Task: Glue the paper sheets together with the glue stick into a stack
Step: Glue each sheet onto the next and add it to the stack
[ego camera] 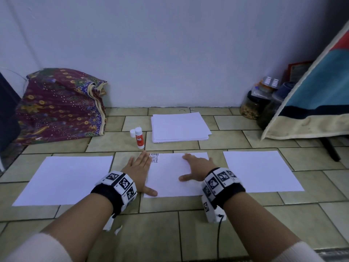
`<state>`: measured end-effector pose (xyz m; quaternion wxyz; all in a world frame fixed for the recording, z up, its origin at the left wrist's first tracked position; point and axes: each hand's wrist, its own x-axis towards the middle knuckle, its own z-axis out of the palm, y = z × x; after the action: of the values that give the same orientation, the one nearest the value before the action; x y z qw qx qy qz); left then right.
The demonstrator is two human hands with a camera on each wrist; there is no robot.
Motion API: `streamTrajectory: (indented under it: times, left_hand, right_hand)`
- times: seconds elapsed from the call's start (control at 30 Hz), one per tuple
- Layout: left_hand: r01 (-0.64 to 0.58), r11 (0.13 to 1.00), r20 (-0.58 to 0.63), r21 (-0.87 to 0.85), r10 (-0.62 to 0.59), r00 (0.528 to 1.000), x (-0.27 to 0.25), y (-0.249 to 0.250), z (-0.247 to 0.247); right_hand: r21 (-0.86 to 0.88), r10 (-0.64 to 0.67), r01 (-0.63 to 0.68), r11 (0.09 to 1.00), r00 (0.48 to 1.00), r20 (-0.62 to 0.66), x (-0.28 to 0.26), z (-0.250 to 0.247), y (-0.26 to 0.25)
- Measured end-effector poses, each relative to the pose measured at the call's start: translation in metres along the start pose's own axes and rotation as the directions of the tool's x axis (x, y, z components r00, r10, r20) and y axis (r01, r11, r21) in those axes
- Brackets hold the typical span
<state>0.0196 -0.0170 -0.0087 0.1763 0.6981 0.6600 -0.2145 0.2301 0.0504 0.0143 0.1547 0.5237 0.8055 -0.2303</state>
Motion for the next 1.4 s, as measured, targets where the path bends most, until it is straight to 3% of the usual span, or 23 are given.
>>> streamTrajectory:
  times: [0.1, 0.27, 0.33, 0.43, 0.53, 0.63, 0.8, 0.9, 0.97, 1.07, 1.2, 1.4]
  left_hand:
    - [-0.003, 1.0, 0.003, 0.003, 0.003, 1.0, 0.001, -0.001, 0.001]
    - [0.004, 1.0, 0.001, -0.011, -0.004, 1.0, -0.005, 0.0, -0.004]
    - [0.035, 0.999, -0.036, 0.005, -0.034, 0.999, -0.007, 0.004, -0.014]
    - [0.085, 0.991, -0.193, 0.103, -0.064, 0.979, -0.011, 0.015, -0.029]
    - [0.024, 0.993, -0.293, 0.114, 0.011, 0.956, -0.013, 0.031, -0.028]
    - [-0.086, 0.99, -0.269, 0.112, 0.114, 0.956, -0.014, 0.046, -0.021]
    - [-0.031, 0.991, -0.292, 0.13, 0.068, 0.954, -0.02, 0.05, -0.025]
    - [0.007, 1.0, -0.301, 0.009, -0.004, 0.953, -0.018, 0.044, -0.019]
    - [0.041, 0.993, -0.243, -0.114, -0.068, 0.968, -0.011, 0.038, -0.01]
    - [0.06, 0.995, -0.119, -0.084, -0.07, 0.99, -0.005, 0.033, -0.002]
    - [0.069, 0.998, -0.122, -0.003, -0.069, 0.99, -0.005, 0.033, -0.003]
    - [0.045, 0.999, -0.11, 0.015, -0.043, 0.993, -0.007, 0.032, -0.006]
  right_hand:
    - [0.063, 0.091, -0.09, 0.994, 0.996, -0.021, -0.002, -0.005, 0.026]
    - [0.058, 0.138, -0.133, 0.989, 0.987, -0.083, 0.0, -0.008, 0.033]
    - [-0.06, 0.157, -0.167, 0.984, 0.978, -0.141, 0.002, -0.005, 0.029]
    - [-0.27, 0.192, -0.244, 0.931, 0.96, -0.206, 0.0, -0.003, 0.014]
    - [-0.189, 0.124, -0.147, 0.971, 0.984, -0.126, 0.001, 0.003, -0.003]
    - [-0.145, 0.041, -0.057, 0.988, 0.993, -0.11, 0.003, 0.009, -0.017]
    - [-0.185, -0.095, 0.075, 0.98, 0.99, -0.105, -0.001, 0.009, -0.033]
    - [-0.152, -0.201, 0.189, 0.97, 0.977, -0.066, -0.001, 0.012, -0.045]
    - [-0.134, -0.222, 0.215, 0.967, 0.974, -0.036, -0.001, 0.013, -0.05]
    - [-0.111, -0.235, 0.235, 0.966, 0.972, 0.02, -0.006, 0.012, -0.052]
    - [0.017, -0.124, 0.124, 0.992, 0.992, -0.009, -0.004, 0.008, -0.034]
    - [0.042, 0.052, -0.048, 0.998, 0.994, -0.101, -0.001, -0.001, 0.004]
